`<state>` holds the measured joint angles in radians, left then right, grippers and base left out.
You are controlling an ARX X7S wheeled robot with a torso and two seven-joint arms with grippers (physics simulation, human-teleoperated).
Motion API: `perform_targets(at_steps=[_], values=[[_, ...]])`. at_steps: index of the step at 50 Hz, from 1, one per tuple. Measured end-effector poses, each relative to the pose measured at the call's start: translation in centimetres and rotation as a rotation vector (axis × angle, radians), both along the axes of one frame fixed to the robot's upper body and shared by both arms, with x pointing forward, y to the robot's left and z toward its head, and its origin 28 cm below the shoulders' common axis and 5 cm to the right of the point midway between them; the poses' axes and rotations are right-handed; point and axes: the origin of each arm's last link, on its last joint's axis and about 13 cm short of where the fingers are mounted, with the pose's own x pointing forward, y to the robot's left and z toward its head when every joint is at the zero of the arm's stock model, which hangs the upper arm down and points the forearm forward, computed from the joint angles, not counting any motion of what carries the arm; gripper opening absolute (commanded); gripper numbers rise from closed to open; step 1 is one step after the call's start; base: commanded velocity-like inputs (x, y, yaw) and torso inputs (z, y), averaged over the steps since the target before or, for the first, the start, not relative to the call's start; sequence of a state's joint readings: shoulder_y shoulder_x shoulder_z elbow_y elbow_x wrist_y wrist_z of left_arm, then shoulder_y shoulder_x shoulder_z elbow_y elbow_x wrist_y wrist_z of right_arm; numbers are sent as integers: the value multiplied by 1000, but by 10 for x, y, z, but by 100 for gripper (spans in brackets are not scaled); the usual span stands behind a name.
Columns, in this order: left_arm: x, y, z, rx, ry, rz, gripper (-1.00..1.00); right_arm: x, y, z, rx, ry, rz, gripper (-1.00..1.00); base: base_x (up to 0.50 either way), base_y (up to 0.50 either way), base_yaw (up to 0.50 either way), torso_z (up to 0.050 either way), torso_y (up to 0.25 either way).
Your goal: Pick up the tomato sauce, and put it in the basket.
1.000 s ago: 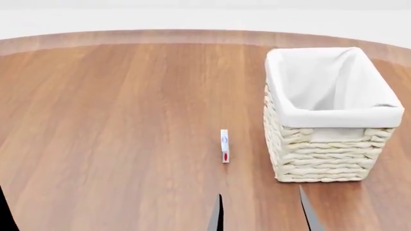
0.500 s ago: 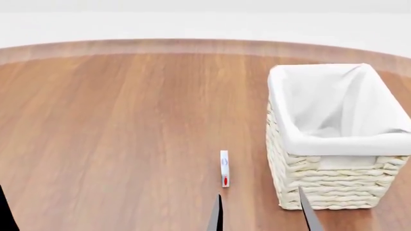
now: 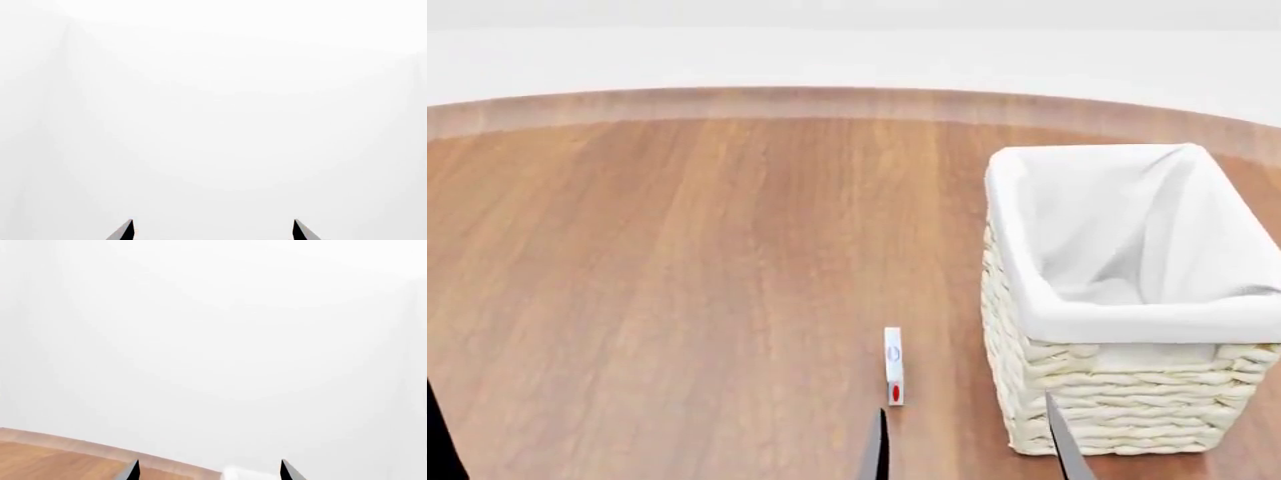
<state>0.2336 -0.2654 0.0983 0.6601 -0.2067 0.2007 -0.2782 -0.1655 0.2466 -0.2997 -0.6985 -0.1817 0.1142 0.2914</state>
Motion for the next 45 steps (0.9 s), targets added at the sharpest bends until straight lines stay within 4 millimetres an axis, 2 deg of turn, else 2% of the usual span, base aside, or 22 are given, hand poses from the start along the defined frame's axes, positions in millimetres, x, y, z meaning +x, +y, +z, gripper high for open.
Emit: perform_targets(at_steps=[19, 45], values=[[1, -2, -2, 8, 7, -11, 100, -5, -1, -23, -4, 79, -26, 100, 0, 0, 0, 0, 0], [3, -3, -5, 8, 18, -21, 100, -22, 3, -70, 0, 290, -32, 100, 0, 0, 0, 0, 0]])
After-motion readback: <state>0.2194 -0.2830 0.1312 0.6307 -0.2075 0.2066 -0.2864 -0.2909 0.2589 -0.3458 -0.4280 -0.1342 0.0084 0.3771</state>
